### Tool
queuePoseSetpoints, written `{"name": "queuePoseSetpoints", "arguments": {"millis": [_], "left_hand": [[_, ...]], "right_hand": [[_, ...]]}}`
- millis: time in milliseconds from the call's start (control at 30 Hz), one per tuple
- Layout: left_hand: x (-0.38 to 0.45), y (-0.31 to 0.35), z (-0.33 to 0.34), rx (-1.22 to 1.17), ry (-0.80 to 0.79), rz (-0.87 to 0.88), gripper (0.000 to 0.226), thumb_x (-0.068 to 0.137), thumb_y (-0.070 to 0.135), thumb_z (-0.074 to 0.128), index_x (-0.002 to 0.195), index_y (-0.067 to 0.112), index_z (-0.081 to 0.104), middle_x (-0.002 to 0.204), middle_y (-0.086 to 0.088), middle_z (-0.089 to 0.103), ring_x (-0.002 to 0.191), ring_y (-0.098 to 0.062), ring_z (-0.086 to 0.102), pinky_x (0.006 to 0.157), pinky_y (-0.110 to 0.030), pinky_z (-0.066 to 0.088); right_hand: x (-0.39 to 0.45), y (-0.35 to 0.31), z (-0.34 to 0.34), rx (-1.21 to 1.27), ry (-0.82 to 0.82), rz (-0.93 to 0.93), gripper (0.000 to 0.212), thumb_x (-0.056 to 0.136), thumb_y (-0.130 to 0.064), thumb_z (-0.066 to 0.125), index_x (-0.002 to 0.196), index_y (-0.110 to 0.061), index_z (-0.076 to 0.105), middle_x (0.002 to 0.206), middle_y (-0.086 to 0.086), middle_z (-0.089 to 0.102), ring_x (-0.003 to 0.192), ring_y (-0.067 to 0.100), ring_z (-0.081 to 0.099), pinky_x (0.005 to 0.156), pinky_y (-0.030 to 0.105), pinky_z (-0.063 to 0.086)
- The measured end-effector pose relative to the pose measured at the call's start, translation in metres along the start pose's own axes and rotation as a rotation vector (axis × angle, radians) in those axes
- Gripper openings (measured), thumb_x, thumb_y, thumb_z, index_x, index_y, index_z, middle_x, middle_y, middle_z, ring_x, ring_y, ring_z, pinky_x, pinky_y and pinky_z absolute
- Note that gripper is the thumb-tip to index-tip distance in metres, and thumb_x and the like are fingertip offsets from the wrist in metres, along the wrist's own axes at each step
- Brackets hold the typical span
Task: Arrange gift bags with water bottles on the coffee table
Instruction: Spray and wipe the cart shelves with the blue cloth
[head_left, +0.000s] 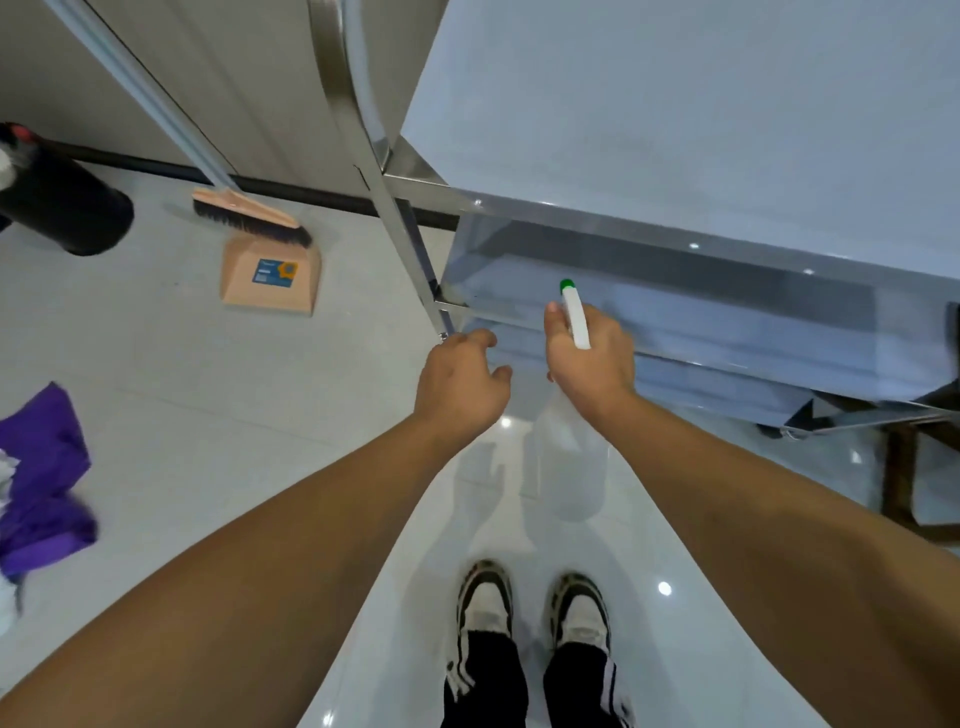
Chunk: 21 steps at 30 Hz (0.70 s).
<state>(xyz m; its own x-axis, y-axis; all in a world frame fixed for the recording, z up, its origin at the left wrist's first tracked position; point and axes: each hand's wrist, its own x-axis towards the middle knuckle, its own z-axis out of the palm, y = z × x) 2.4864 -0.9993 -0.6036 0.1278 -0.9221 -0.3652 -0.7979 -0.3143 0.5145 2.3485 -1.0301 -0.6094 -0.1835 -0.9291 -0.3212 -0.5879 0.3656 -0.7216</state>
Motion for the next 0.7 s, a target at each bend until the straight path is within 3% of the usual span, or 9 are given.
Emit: {"name": "queuePoseSetpoints", "arguments": {"millis": [267,467,700], "left_hand": [[0.04,-0.016,0.045,-0.021,0.075,0.015,0.047,0.096,0.033,0.064,0.141,0.02,0.053,0.139,-0.004,0.056,0.123,-0.027,0.056,0.103,-0.042,0.05],[0.056,-0.019,0.06,-0.002,0.06,0.054,0.048,0.097,0.032,0.065,0.142,0.021,0.052,0.14,-0.002,0.056,0.124,-0.024,0.055,0.104,-0.038,0.048],[0.061,-0.011,0.077,0.03,0.009,0.085,0.047,0.097,0.03,0.064,0.141,0.022,0.052,0.14,-0.002,0.054,0.124,-0.026,0.056,0.101,-0.038,0.049]], "right_hand": [[0.053,0.014,0.042,0.146,0.013,0.192,0.046,0.097,-0.052,0.052,0.082,-0.012,0.068,0.068,0.009,0.068,0.063,0.026,0.068,0.069,0.047,0.063],[0.064,0.028,0.052,0.117,0.011,0.154,0.041,0.097,-0.053,0.049,0.081,-0.019,0.064,0.066,0.007,0.067,0.065,0.027,0.07,0.071,0.046,0.062],[0.068,0.042,0.041,0.113,0.136,0.172,0.044,0.1,-0.053,0.049,0.073,-0.022,0.062,0.069,0.006,0.068,0.068,0.025,0.07,0.073,0.043,0.062]]}}
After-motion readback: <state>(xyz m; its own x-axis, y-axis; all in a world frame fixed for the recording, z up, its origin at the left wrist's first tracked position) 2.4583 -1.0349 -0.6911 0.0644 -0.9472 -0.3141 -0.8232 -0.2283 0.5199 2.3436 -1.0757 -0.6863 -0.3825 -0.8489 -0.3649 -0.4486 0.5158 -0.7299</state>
